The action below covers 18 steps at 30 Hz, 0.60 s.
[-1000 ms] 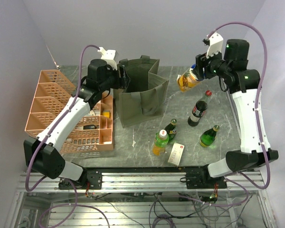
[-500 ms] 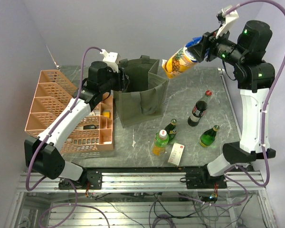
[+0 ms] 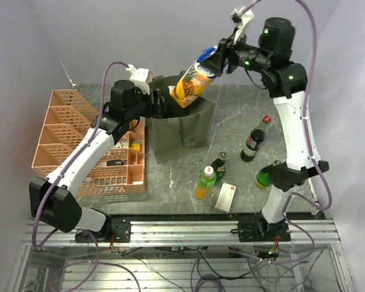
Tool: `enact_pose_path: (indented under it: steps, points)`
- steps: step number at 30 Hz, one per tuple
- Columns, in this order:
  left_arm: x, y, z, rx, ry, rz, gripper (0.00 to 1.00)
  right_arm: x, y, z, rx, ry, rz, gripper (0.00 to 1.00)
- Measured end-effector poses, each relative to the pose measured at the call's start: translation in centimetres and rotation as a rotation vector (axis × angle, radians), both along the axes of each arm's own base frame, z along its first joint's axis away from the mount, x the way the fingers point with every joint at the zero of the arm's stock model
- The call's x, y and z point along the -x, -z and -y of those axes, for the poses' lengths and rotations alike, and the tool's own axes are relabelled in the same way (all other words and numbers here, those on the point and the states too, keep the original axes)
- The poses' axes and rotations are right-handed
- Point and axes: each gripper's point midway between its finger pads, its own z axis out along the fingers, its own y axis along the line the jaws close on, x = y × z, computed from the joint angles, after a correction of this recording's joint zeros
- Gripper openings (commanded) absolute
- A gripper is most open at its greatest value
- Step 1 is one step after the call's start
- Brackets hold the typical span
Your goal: Place the beverage into the canvas bag
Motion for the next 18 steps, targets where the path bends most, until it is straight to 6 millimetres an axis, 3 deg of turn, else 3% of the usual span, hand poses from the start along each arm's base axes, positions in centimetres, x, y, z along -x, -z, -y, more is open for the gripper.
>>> enact_pose_path:
  steps: [4,8,12,18]
  points:
    - [0.3,-0.2,-0.7,0.000,-0.009,0.009,0.72,0.0,2.0,-2.5,0.027,-0.041,-0.038,0.00]
    - [0.6,-0.5,-1.0,0.003,-0.014,0.023,0.60,0.0,3.6,-3.7,0.057,-0.049,-0.059,0.00]
    - [0.5,-0.7,-1.0,0.005,-0.013,0.030,0.62,-1.4,6.2,-3.8,0.111,-0.002,-0.082,0.00]
    - [0.0,-0.7,-0.9,0.006,-0.020,0.025,0.72,-3.6,10.7,-2.2,0.223,0.112,-0.125,0.00]
